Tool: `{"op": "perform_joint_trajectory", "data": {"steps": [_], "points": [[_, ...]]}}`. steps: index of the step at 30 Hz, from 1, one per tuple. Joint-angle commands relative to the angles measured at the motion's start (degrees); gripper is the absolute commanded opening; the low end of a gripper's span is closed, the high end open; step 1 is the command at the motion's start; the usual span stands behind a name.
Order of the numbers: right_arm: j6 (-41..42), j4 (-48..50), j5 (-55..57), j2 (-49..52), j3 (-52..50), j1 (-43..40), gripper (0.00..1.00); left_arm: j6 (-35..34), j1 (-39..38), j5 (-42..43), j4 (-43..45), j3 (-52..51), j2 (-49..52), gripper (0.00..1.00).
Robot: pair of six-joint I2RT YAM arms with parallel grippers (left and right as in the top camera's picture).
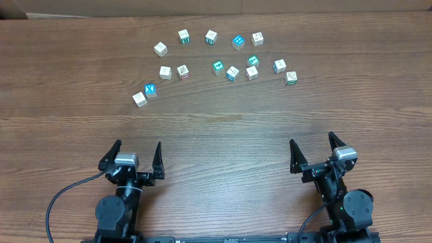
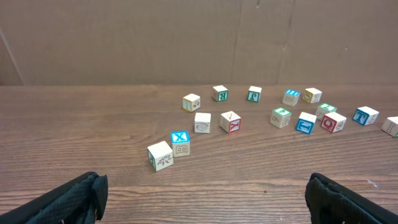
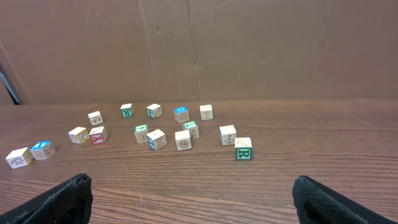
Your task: Form a horizontal line
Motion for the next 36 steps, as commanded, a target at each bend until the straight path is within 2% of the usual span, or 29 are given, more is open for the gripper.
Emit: {"op": "perform_joint_trajectory", "data": {"steps": [1,33,36], "points": [[0.17,0.37,0.09,-0.68,-0.61,-0.48,1.00,1.09,-0.37,-0.35,0.17,-0.20,-0.50,0.99],[0.17,0.52,0.07,-0.68,-0.61,-0.48,1.00,1.09,-0.37,-0.35,0.17,-0.20,-0.50,0.99],[2.08,0.48,-0.42,-0.68,-0.61,-0.48,1.00,1.09,-0.37,-0.35,0.17,-0.22,-0.50,1.00]]}}
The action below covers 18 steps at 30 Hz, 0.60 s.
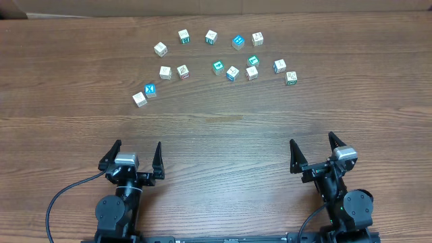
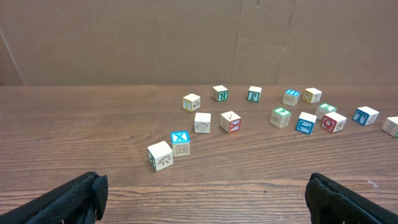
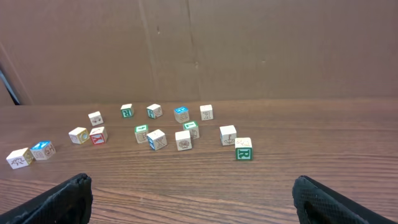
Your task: Form a horizontal line
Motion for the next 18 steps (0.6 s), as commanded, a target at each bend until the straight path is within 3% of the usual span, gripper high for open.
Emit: {"op": "perform_joint_trajectory", "data": {"steps": [1,6,18], "points": [[3.04,0.46,-0.46,-0.68,-0.57,-0.46,1.00,1.09,-0.37,-0.35,0.17,-0.22,-0.50,1.00],[7.45,-2.01,-1.05,-0.68,1.33,-0.46,1.00,1.09,-0.37,-0.35,0.17,-0.24,-0.50,0.99],[10.71,-21.73,-5.49,1.05,16.37,-0.46,1.00,1.09,-0.37,-0.35,0.17,-0.24,-0.50,1.00]]}}
